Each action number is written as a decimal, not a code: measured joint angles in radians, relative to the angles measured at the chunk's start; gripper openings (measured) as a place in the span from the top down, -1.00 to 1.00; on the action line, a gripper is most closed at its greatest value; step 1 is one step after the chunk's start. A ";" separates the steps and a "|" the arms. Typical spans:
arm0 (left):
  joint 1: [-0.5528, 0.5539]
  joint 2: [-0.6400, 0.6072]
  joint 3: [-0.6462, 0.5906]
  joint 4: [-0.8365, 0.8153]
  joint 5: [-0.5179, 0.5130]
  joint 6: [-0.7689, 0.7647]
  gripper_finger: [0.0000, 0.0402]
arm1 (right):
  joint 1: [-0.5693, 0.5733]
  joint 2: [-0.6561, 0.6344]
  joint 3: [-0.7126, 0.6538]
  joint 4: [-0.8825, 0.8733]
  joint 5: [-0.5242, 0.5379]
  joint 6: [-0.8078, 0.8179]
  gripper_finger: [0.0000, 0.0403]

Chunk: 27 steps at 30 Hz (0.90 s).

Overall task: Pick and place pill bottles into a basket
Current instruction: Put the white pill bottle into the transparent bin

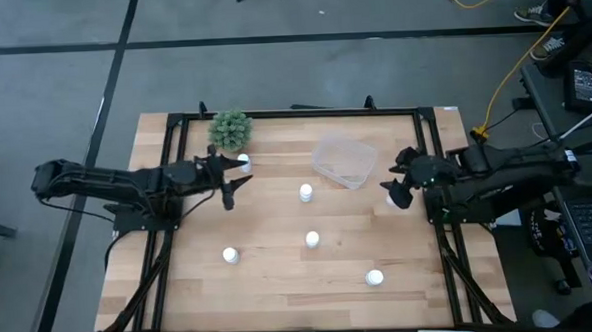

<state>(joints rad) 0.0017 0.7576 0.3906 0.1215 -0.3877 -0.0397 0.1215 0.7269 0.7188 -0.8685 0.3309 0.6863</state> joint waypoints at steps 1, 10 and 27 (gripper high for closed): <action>0.000 0.016 0.006 0.000 0.007 0.000 0.00 | 0.019 0.000 -0.002 -0.006 -0.001 0.024 -0.45; 0.000 0.094 0.027 0.019 0.019 -0.033 0.00 | 0.185 0.027 0.003 -0.176 -0.003 0.281 -0.45; 0.000 0.103 0.027 0.040 0.005 0.019 0.00 | 0.323 0.081 -0.033 -0.307 0.026 0.517 -0.45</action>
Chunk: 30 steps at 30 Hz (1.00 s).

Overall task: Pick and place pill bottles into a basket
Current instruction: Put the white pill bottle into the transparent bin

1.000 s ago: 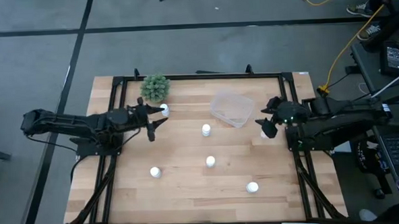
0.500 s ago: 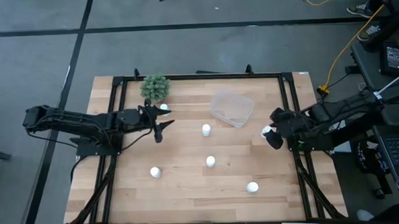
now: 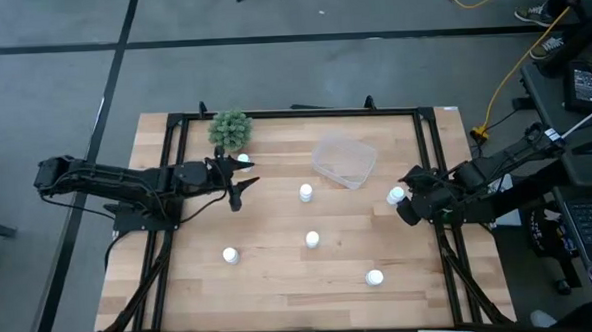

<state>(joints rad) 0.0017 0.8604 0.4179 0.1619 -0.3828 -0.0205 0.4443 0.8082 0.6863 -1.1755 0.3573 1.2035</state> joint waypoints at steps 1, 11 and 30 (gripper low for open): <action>0.000 0.000 0.000 0.000 0.000 0.000 0.00 | 0.000 0.000 -0.005 0.007 0.000 0.001 -0.45; 0.000 0.000 0.000 0.000 0.000 -0.001 0.00 | -0.019 0.054 -0.060 0.063 0.068 0.052 -0.45; 0.000 0.000 0.000 0.000 0.001 -0.003 0.00 | -0.106 0.262 -0.072 0.112 0.060 0.157 -0.45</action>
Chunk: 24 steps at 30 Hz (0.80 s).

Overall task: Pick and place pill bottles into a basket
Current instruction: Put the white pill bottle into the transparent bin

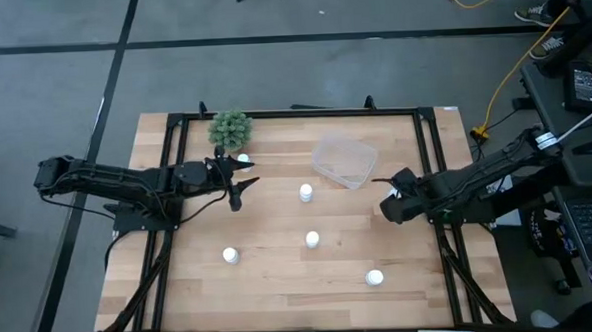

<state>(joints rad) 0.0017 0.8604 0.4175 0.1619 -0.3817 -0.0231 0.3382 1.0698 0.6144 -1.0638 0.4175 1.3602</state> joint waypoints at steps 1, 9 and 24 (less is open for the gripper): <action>0.000 0.000 0.000 0.000 0.000 0.000 0.00 | -0.005 0.009 0.000 -0.001 0.000 0.000 -0.45; 0.000 0.000 0.000 0.000 0.001 0.000 0.00 | -0.041 0.072 0.000 0.015 0.000 -0.002 -0.45; 0.000 0.000 0.000 0.000 0.001 0.000 0.00 | -0.042 0.076 0.000 0.023 0.000 -0.002 -0.11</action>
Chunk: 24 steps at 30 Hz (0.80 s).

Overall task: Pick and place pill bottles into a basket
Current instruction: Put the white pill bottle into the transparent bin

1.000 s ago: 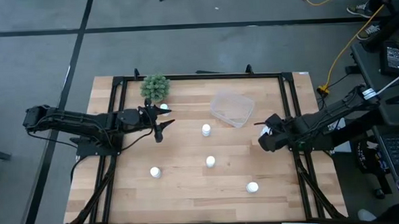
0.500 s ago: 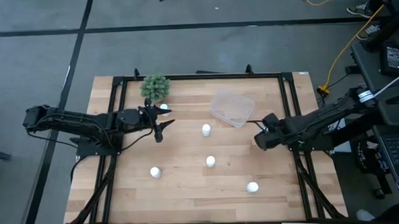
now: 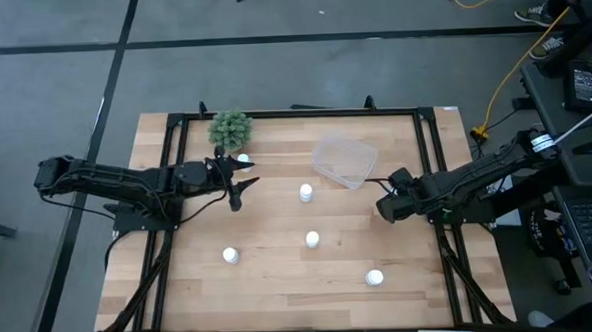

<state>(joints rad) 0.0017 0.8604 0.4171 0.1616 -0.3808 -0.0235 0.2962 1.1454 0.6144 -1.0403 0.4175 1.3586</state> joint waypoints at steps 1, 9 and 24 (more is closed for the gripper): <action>0.000 0.000 0.000 0.000 0.000 0.000 0.00 | 0.000 0.000 0.000 0.000 0.000 0.000 -0.08; 0.000 0.000 0.000 0.000 0.001 0.000 0.00 | 0.000 0.000 0.002 0.000 0.001 0.000 0.15; 0.000 0.000 0.000 0.000 0.001 0.000 0.00 | 0.001 0.000 0.036 0.001 -0.004 -0.027 0.21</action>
<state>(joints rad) 0.0017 0.8604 0.4171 0.1612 -0.3798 -0.0232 0.2969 1.1454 0.6502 -1.0393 0.4140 1.3314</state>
